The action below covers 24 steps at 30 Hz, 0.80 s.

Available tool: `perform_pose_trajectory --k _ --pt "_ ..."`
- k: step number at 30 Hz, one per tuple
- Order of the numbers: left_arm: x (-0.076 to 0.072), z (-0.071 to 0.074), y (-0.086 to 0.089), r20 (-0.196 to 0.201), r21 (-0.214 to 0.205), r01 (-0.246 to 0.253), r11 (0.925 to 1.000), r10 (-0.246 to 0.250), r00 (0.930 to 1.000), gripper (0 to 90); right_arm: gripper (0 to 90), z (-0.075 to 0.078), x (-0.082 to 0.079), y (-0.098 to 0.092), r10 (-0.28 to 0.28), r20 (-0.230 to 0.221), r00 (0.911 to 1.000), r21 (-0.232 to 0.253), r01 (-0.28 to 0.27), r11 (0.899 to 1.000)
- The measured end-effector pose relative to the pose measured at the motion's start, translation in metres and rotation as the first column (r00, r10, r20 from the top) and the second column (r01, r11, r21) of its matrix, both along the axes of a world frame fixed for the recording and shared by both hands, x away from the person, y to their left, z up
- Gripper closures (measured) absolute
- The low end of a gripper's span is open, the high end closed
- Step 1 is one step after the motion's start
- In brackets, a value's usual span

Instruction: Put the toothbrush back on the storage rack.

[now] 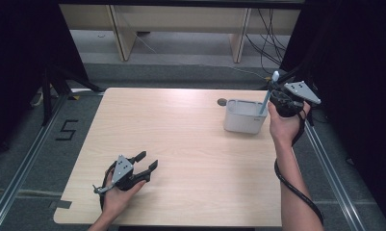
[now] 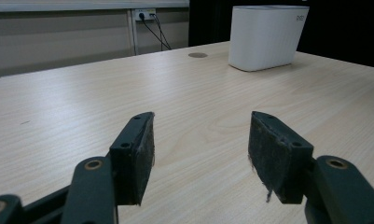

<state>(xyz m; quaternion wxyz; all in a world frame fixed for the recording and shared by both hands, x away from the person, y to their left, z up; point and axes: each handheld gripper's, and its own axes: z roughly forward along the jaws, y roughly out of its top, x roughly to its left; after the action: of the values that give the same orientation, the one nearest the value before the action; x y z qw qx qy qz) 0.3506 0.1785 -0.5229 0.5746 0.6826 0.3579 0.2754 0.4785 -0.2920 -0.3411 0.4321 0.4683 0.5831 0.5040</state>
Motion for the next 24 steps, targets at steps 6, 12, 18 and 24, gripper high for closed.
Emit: perform_pose_trajectory --k 6,12,18,24 --pt "0.0 0.0 0.0 -0.001 -0.002 0.0 1.0 0.0 1.0 40.4 84.6 -0.001 0.002 -0.003 -0.011 0.001 0.9999 0.005 0.011 1.0" --pt "0.0 0.0 0.0 -0.001 -0.002 -0.001 1.0 0.001 1.0 40.5 84.6 -0.002 0.005 -0.005 -0.016 0.006 0.9999 0.01 0.016 1.0" --pt "0.0 0.0 0.0 -0.001 -0.002 0.0 1.0 0.0 1.0 40.5 84.6 -0.006 0.007 -0.006 -0.025 -0.001 0.9997 0.01 0.025 1.0" --pt "0.0 0.0 0.0 0.0 -0.003 0.001 1.0 -0.001 1.0 40.5 84.6 -0.012 0.009 -0.007 -0.03 -0.007 0.9995 0.009 0.03 1.0"
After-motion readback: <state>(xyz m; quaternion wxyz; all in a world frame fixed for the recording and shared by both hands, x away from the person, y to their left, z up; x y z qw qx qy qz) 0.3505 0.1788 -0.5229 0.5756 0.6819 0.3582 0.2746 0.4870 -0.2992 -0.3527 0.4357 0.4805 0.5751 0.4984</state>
